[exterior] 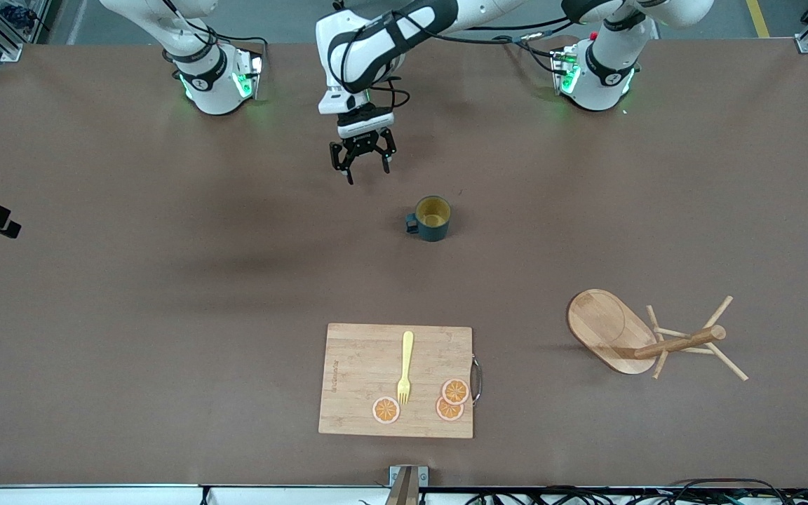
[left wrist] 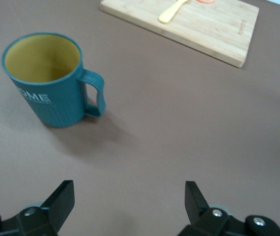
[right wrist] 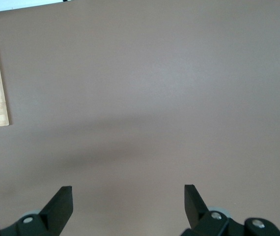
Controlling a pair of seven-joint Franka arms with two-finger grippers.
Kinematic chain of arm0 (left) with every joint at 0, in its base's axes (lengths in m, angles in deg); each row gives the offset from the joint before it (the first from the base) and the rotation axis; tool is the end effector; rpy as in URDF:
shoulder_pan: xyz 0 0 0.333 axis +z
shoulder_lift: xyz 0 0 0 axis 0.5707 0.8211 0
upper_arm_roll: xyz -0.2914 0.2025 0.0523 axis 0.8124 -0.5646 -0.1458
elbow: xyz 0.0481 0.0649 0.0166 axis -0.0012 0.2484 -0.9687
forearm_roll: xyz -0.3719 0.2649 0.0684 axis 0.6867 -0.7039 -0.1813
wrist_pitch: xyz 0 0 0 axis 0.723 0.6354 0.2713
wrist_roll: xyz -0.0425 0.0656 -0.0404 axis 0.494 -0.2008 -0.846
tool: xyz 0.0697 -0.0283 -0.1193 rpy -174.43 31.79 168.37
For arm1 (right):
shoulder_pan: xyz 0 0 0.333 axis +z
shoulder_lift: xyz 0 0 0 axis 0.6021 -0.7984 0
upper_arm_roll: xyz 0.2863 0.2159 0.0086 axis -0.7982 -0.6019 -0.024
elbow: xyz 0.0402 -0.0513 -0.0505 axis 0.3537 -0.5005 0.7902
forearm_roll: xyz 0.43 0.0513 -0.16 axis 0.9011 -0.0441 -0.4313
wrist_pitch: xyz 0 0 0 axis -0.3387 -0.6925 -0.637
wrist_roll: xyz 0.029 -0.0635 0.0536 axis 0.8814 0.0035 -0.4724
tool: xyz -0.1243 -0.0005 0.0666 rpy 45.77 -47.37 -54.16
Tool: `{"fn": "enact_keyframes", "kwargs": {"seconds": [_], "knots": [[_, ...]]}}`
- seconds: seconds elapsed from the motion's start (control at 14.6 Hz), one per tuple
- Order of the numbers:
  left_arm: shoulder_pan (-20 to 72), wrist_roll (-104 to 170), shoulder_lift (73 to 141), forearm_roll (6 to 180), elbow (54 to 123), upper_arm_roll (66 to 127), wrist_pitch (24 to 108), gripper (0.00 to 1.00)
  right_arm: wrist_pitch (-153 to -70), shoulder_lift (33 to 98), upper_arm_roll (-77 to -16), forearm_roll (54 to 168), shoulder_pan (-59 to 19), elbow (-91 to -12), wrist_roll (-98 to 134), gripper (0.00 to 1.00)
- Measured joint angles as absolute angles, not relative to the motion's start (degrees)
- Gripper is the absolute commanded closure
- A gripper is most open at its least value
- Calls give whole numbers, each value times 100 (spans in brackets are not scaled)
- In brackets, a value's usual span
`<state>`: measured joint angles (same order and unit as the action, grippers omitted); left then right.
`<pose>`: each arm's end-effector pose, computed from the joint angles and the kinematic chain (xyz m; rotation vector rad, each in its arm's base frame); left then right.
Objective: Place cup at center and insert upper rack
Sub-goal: 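Reach the left gripper to the mug handle and grasp it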
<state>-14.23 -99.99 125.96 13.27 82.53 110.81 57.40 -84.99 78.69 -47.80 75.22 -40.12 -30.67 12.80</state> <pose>0.2520 -0.7070 0.1675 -2.8337 -0.6444 -1.1059 0.6794 -0.0816 0.6349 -3.1272 0.2045 -0.0343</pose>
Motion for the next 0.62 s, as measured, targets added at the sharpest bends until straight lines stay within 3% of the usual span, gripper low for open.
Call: {"fn": "enact_keyframes", "kwargs": {"seconds": [0.27,0.62], "knots": [[-2283,-10006,12742,1308,8261,10125,5481,0,-8504,7869,-4725,7522,-3948,-3074,1280,0],[-2803,-10009,12804,1210,8248,9506,5373,0,-8782,8208,-4710,7522,-3915,-3578,1280,0]]}}
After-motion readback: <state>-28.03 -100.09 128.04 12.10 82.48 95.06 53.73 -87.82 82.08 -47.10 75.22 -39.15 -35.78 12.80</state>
